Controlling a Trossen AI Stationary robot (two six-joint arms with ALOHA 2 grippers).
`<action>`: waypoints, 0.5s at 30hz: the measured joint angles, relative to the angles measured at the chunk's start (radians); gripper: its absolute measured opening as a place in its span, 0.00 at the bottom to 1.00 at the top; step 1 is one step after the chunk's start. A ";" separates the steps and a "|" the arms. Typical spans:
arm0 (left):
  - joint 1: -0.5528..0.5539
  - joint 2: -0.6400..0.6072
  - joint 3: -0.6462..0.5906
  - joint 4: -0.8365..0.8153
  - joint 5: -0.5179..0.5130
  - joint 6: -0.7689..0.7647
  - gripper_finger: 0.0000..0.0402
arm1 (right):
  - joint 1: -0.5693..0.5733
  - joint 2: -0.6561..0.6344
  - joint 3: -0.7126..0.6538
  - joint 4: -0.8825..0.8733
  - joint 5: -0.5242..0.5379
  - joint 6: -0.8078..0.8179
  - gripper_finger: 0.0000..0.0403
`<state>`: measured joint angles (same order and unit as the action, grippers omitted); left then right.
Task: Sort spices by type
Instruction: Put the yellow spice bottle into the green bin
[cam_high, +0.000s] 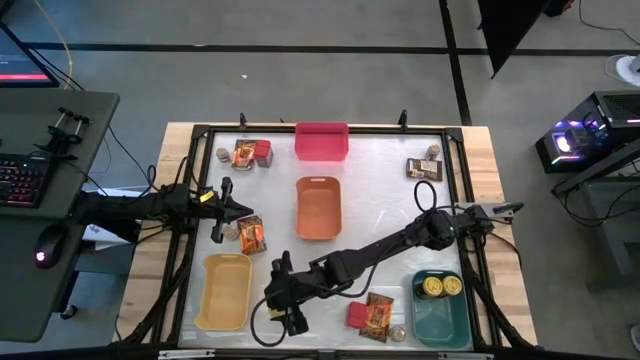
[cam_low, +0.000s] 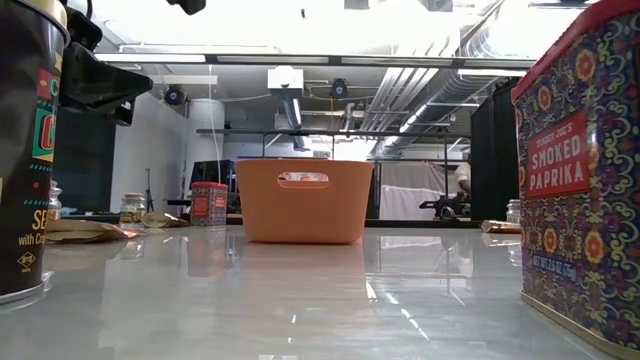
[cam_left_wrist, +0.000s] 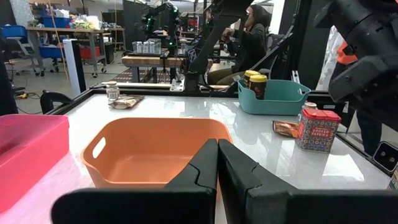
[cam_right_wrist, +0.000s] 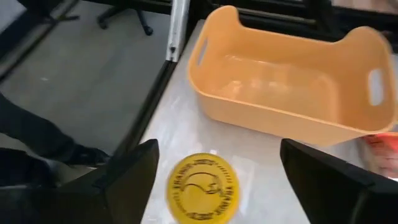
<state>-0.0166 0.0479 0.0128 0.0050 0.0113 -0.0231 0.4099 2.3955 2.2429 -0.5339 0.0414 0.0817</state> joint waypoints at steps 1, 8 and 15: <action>0.000 0.000 0.000 0.000 0.000 0.000 0.00 | 0.000 0.000 0.000 0.000 0.021 -0.015 0.86; 0.000 0.000 0.000 0.000 0.000 0.000 0.00 | -0.002 0.000 0.000 0.019 0.057 0.002 0.95; 0.000 0.000 0.000 0.000 0.000 0.000 0.00 | -0.005 -0.002 0.000 0.052 0.023 0.047 0.96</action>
<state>-0.0170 0.0479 0.0128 0.0048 0.0112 -0.0231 0.4053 2.3938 2.2429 -0.4821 0.0643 0.1289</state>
